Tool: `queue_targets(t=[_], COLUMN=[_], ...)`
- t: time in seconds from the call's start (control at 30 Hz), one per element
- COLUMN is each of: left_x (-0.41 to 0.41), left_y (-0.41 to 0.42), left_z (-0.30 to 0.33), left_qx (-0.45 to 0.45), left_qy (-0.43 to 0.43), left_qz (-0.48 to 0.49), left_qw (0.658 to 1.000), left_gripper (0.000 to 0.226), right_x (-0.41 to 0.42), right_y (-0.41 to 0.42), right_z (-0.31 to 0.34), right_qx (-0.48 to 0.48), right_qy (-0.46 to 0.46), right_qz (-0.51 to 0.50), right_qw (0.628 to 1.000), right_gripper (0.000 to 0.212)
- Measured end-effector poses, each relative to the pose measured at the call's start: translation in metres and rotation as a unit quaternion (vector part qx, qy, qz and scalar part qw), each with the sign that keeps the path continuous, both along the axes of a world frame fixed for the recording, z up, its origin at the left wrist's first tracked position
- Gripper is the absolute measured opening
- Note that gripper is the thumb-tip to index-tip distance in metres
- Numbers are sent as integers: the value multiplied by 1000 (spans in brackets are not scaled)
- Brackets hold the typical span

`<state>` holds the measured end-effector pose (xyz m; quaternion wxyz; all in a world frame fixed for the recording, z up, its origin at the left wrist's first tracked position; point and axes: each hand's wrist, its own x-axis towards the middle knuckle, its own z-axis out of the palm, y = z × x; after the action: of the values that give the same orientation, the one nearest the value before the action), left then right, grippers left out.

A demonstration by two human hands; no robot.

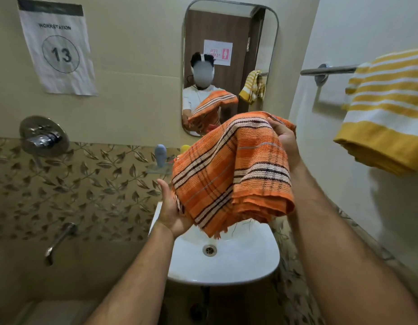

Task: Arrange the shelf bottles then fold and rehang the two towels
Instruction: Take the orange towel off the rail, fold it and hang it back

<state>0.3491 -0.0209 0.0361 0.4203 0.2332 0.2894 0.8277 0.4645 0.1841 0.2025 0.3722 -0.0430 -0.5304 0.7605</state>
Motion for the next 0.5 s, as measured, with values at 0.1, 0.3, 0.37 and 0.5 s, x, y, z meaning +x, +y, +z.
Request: queue_targets(t=[0.1, 0.3, 0.37, 0.5], left_x=[-12, -21, -25, -35], left_y=[-8, -11, -13, -21], left_z=[12, 44, 52, 63], left_qx=[-57, -126, -127, -103], left_qy=[101, 160, 148, 132], left_qz=[80, 155, 150, 205], left_qw=[990, 967, 969, 964], left_gripper=[92, 29, 41, 44], right_x=[10, 26, 33, 41], right_y=[12, 29, 33, 62], right_z=[-9, -24, -29, -56], right_qx=[-12, 28, 32, 41], right_qy=[7, -77, -121, -315], right_qz=[68, 30, 26, 97], right_qw=[998, 996, 992, 943], right_gripper=[39, 50, 31, 44])
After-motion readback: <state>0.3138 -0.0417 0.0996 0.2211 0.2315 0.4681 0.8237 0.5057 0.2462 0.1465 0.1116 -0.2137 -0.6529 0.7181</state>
